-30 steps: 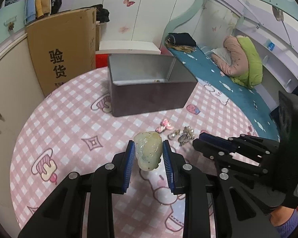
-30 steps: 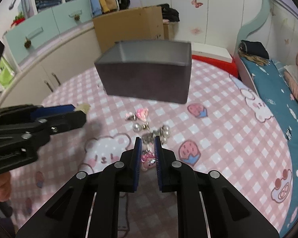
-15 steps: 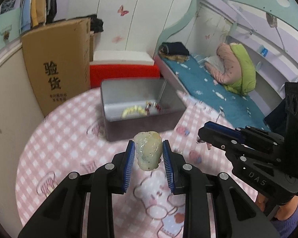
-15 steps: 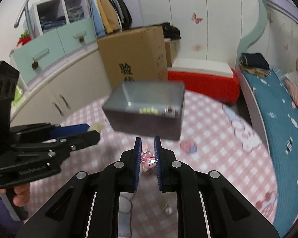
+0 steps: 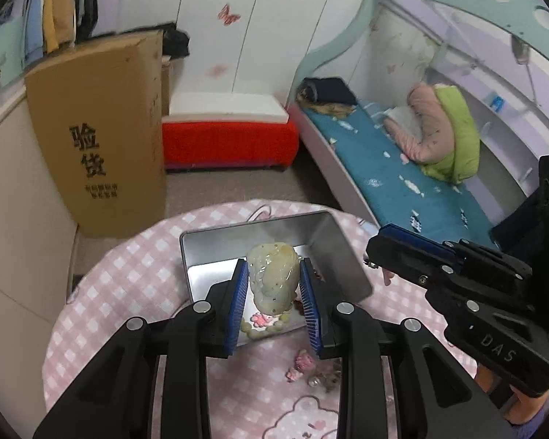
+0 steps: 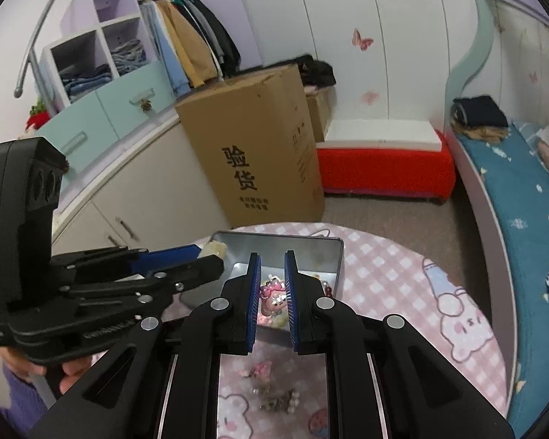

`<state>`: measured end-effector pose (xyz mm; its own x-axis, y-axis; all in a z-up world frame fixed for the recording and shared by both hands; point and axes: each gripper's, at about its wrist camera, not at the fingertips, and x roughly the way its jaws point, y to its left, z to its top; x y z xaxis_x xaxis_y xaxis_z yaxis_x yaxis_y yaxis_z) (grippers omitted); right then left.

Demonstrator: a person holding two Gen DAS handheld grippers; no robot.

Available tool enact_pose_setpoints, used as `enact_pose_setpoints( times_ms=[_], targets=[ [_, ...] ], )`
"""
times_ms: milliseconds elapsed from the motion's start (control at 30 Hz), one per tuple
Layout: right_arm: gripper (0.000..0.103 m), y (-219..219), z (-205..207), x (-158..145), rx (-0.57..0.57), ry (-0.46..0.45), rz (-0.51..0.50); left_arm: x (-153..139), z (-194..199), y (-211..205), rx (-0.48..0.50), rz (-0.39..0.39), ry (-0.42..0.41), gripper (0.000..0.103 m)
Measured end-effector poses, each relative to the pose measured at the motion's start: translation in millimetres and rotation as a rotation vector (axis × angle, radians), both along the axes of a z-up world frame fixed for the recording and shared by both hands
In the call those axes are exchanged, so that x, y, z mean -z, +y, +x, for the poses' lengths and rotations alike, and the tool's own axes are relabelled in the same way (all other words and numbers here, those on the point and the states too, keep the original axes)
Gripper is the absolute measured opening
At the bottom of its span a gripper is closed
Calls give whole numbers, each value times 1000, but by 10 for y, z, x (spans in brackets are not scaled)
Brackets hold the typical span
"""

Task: Organize jewelry
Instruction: 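Carry the pendant and keychain into the grey tin and open both grippers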

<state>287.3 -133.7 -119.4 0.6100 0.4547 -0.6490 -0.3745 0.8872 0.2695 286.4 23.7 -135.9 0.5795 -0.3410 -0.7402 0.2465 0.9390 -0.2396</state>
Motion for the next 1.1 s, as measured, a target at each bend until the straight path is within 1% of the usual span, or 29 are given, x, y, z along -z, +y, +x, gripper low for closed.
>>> enact_pose_setpoints(
  times_ms=[200,400,567,633,900,1100],
  targets=[
    [14,95,158,278,-5,56,-8,228,112,-24,-6,31,44,27],
    [14,147,223,384,-10,79,-10,317,166,-29,-11,41,67,26],
    [14,147,241,433,-6,93,-6,306,158,-46,-10,51,62,26],
    [14,144,246,432,-5,95,-4,296,159,-49,-13,56,59,27],
    [14,124,236,465,-6,109,7,226,103,-35,-19,45,51,27],
    [16,77,155,386,4,95,30,151,25,-11,-25,30,38,27]
  ],
)
